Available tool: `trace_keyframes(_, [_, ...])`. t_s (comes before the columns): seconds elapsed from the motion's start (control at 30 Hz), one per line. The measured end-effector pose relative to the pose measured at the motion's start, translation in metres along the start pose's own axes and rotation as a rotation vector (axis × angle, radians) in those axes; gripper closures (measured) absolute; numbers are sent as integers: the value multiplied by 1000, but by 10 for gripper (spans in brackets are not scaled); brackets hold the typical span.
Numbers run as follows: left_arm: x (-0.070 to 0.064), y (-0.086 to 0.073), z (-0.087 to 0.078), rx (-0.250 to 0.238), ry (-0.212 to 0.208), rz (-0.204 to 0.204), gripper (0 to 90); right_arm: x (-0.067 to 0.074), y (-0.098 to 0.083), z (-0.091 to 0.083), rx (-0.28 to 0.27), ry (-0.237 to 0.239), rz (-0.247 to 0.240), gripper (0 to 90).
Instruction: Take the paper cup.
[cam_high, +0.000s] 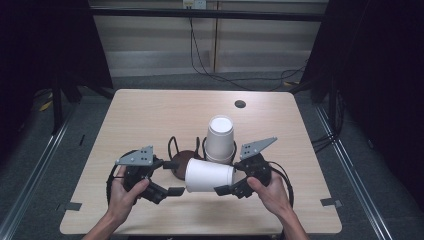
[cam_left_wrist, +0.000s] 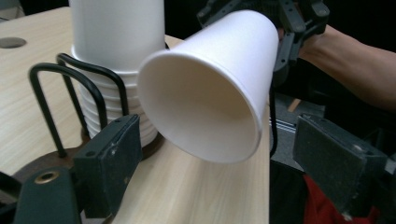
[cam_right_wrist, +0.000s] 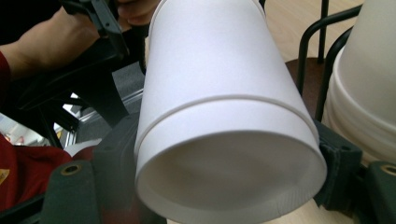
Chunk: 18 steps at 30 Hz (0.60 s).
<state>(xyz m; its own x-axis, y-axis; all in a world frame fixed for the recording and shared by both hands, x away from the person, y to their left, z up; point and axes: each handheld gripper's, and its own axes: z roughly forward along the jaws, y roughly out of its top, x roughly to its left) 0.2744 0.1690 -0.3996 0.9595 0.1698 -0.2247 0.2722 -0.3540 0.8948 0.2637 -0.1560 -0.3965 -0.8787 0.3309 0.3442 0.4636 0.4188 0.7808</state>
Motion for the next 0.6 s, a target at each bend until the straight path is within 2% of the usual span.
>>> trace_keyframes(0.2, [0,-3,0,-30,-1,3,156,2,0,-2,-68,34,-10,243])
trace_keyframes(0.23, [1,-5,1,-43,-20,-5,156,2,0,-2,-75,40,-10,244])
trace_keyframes(0.4, [0,-6,3,-55,-30,7,155,3,0,0,-86,52,-20,245])
trace_keyframes(0.53, [0,-7,5,-59,-25,19,145,6,1,4,-75,88,-30,245])
trace_keyframes(0.6, [1,-9,5,-61,-50,17,144,7,2,4,-78,94,-38,244])
